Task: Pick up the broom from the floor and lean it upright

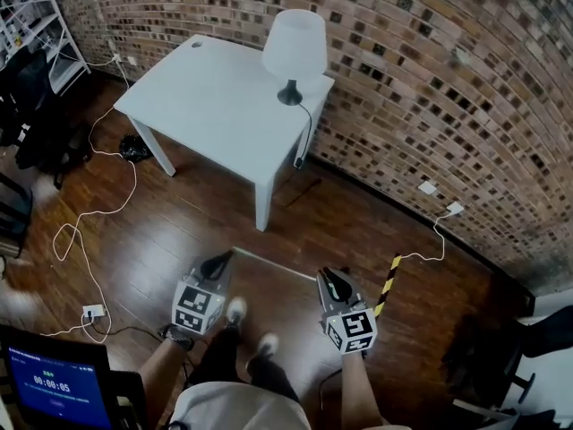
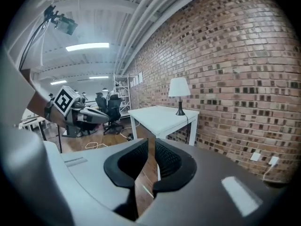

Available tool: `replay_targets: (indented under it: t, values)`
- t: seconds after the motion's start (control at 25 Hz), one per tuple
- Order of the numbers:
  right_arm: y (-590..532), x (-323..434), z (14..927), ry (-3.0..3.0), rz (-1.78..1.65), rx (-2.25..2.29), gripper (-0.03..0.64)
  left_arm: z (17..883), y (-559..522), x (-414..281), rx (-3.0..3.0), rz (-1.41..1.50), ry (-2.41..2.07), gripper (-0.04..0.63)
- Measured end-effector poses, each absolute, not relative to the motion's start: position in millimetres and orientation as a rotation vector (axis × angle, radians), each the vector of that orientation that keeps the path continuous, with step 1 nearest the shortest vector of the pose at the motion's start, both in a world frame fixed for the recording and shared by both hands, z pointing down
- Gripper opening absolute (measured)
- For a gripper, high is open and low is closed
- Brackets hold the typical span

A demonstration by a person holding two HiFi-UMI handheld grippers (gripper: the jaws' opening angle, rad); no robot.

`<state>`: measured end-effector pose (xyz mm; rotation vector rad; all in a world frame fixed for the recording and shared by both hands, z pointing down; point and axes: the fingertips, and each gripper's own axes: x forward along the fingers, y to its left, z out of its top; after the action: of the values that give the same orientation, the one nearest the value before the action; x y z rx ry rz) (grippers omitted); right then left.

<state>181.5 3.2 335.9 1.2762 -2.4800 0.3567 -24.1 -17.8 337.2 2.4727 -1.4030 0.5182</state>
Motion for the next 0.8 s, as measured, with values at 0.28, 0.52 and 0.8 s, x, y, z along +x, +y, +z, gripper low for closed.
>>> replay_targets:
  t: [0.28, 0.52, 0.8]
  values:
    - [-47.8, 152.6, 420.2, -2.378, 0.398, 1.126, 0.072, 399.4, -56.2, -45.9, 2.434, 0.662, -1.307, -0.002]
    - [-73.8, 119.6, 502.2, -2.312, 0.466, 1.006, 0.075, 460.4, -73.6, -82.8, 2.311, 0.752, -1.310, -0.001]
    - [-100.8, 79.9, 590.2, -2.305, 0.483, 0.923, 0.078, 552.1, -95.4, -108.5, 2.170, 0.756, -1.358, -0.002]
